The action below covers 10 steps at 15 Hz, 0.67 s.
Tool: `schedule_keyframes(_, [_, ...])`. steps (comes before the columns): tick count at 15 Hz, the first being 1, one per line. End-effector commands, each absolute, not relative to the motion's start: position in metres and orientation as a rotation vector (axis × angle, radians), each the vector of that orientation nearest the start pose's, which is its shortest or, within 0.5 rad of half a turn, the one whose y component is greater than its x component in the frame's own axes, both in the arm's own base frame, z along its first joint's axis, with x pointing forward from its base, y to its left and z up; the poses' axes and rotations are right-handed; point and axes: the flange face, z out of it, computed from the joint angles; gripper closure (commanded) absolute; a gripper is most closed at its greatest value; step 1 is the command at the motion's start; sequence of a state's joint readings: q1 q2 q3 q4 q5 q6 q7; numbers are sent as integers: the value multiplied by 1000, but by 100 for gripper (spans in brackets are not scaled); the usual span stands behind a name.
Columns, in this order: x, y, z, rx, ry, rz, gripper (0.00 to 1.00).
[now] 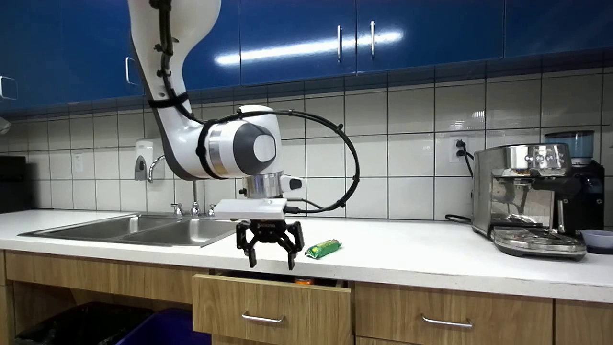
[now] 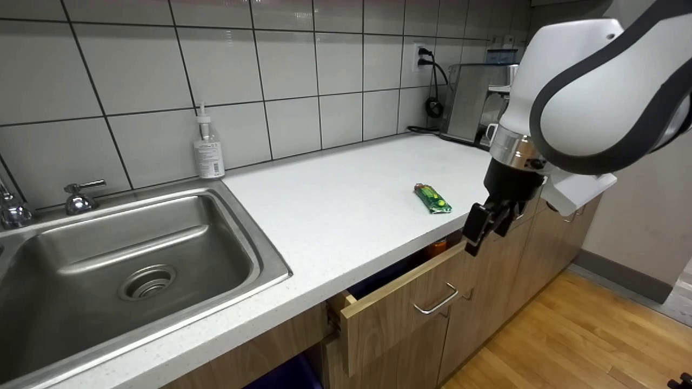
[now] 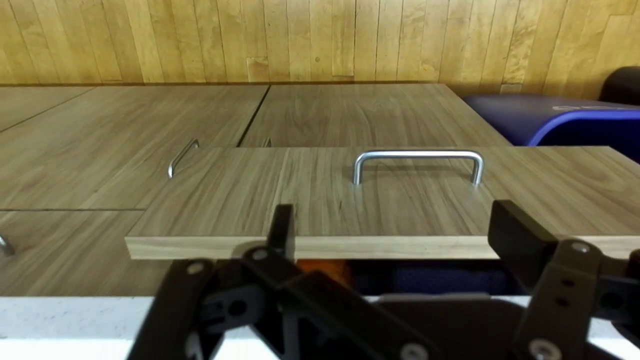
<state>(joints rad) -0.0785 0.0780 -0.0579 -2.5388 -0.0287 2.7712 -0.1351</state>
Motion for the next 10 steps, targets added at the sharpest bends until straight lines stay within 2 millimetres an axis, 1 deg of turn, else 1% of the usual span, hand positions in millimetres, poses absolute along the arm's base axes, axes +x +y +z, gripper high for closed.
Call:
schedule_keyframes(1, [468, -64, 290, -3166, -72, -287, 0])
schedule_keyframes(3, [473, -65, 301, -3158, -71, -311, 0])
schedule_keyframes(5, [478, -66, 307, -3154, -74, -313, 0])
schedule_keyframes(6, [475, -64, 295, -3167, -44, -327, 0])
schedule_keyframes(10, [475, -64, 293, -3167, -44, -321, 0])
